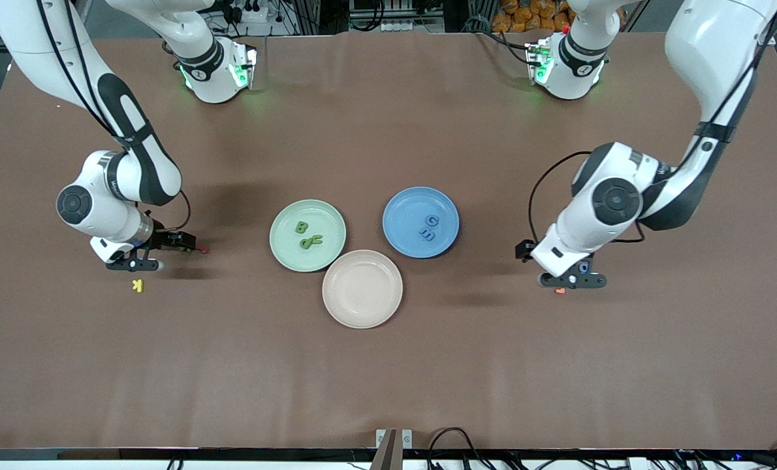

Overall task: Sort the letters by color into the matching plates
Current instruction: 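Move the right gripper to the green N while the left gripper reaches the blue 6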

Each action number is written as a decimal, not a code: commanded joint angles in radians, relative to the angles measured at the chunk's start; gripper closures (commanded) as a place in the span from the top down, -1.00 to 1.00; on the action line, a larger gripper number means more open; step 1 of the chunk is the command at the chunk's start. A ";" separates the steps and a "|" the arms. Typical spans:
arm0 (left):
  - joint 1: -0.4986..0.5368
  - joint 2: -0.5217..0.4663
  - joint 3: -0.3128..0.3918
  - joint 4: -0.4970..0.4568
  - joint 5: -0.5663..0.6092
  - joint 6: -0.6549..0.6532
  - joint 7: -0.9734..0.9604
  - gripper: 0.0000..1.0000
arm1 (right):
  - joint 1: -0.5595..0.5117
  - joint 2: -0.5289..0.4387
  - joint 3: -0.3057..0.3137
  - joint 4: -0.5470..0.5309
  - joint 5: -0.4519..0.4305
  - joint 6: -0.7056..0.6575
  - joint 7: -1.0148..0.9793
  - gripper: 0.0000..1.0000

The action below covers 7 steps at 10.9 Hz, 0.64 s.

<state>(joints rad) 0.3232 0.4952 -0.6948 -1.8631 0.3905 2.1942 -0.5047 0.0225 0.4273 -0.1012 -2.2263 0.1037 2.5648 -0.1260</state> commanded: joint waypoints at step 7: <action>0.209 -0.017 -0.068 -0.142 0.036 0.154 0.051 1.00 | 0.002 -0.016 0.002 -0.064 0.002 0.075 -0.003 1.00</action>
<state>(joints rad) 0.4844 0.4946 -0.7472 -1.9485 0.3905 2.2802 -0.4534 0.0224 0.4266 -0.1020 -2.2629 0.1036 2.6275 -0.1262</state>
